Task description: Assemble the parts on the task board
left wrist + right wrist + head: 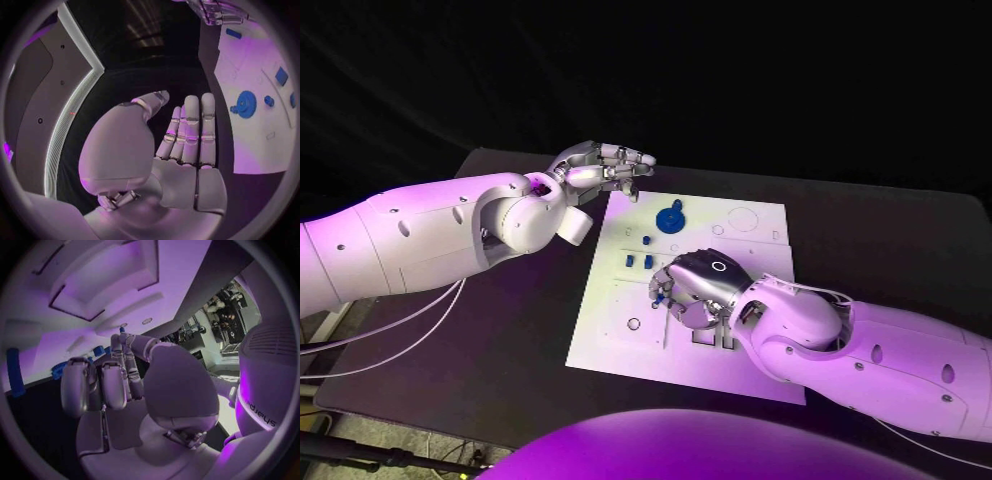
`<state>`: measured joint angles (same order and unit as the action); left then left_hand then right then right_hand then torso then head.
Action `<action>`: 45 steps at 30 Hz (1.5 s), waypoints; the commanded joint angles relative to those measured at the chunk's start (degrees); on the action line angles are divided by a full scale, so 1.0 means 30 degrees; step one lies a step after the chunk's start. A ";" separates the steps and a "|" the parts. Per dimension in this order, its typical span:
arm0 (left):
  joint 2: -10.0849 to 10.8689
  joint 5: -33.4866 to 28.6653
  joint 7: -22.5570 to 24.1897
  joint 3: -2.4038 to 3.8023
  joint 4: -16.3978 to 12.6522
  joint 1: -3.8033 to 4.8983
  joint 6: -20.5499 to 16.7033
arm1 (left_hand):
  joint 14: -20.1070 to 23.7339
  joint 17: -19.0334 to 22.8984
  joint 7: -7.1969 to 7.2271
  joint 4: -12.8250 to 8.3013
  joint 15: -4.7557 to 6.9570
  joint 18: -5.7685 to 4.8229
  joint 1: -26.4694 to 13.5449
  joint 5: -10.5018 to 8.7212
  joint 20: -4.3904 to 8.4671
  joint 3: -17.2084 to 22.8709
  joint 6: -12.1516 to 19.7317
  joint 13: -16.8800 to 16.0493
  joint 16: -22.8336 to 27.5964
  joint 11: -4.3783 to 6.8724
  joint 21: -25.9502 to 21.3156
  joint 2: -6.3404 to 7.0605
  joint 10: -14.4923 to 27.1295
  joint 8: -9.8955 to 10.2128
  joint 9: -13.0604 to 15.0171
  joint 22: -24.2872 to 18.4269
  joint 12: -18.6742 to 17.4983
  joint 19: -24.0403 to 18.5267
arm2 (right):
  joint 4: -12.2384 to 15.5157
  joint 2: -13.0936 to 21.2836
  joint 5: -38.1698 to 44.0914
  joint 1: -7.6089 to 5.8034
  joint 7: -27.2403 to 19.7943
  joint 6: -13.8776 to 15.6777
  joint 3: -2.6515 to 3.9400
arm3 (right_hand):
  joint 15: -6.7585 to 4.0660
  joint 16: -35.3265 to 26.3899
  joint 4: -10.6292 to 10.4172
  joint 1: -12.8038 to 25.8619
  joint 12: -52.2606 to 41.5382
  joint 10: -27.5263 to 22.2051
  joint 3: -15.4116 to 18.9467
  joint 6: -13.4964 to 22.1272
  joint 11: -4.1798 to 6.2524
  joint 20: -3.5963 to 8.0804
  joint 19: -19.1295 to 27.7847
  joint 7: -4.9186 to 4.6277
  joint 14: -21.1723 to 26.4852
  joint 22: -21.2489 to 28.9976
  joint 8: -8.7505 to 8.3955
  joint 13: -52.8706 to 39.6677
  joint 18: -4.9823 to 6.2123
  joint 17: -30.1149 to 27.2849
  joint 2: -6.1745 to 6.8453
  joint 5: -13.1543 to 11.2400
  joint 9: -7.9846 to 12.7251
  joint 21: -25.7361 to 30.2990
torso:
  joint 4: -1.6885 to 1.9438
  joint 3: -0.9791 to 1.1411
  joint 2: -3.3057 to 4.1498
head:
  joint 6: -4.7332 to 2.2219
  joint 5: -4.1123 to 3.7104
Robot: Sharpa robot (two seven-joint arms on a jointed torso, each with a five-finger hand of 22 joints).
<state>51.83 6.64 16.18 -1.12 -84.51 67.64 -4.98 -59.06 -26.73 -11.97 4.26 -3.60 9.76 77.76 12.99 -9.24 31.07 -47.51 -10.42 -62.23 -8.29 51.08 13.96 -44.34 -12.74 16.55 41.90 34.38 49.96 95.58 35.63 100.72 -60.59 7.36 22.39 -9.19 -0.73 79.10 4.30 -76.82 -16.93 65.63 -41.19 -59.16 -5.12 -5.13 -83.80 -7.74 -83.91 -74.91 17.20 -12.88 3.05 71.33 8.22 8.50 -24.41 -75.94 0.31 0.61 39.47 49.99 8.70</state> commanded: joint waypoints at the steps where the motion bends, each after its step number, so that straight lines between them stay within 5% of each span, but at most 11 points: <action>1: -0.0018 -0.0051 0.0059 0.0020 -0.0049 0.0024 0.0181 | -0.0016 0.0021 0.0055 0.0006 -0.0145 0.0222 0.0040 0.0034 -0.0071 -0.0123 0.0118 0.0016 0.0052 -0.0030 -0.0071 -0.0064 0.0170 0.0087 -0.0017 -0.0027 -0.0031 -0.0003 | -0.0036 -0.0077 0.0219 0.0028 -0.0162 -0.0326 -0.0014 | -0.0077 0.0099 0.0064 0.0121 0.0013 0.0420 -0.0026 -0.0046 0.0516 0.0112 -0.0422 -0.0024 -0.0861 -0.3825 0.0058 -0.0013 -0.0096 -0.0027 0.0014 0.0067 -0.0014 0.0034 | 0.0004 -0.0009 0.0010 | 0.0004 0.0008; 45: 0.0003 -0.0048 -0.0048 0.0020 -0.0022 0.0037 0.0260 | 0.0023 0.0036 0.0035 -0.0013 -0.0169 0.0227 0.0082 0.0046 -0.0100 -0.0154 0.0159 0.0039 0.0036 -0.0054 -0.0107 -0.0111 0.0263 0.0104 -0.0021 -0.0043 0.0001 -0.0012 | -0.0258 -0.0727 0.0539 0.0106 0.0490 -0.1973 -0.0201 | -0.0020 0.0099 -0.0004 0.0673 0.0293 0.0257 0.0568 0.0115 0.0474 0.0049 -0.0299 -0.0065 -0.0843 -0.3752 -0.0077 -0.0012 -0.0052 -0.0111 0.0089 0.0080 -0.0092 0.0230 | -0.0002 -0.0008 -0.0006 | 0.0004 -0.0017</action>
<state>51.91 6.64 15.85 -1.11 -84.47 67.67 -4.94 -59.06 -26.69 -11.97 4.10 -3.59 9.75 77.76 12.99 -9.23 30.92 -47.51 -10.37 -62.23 -8.29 51.08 13.96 -43.93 -12.74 16.56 41.86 34.38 49.96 94.66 33.59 101.63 -60.52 8.81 18.71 -9.54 -0.72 79.10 4.34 -75.13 -16.17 66.16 -39.64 -58.94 -4.42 -5.13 -83.80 -7.83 -83.91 -74.94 17.04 -13.01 3.05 70.99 8.54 8.61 -24.54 -75.42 0.32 0.59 39.48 50.01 8.67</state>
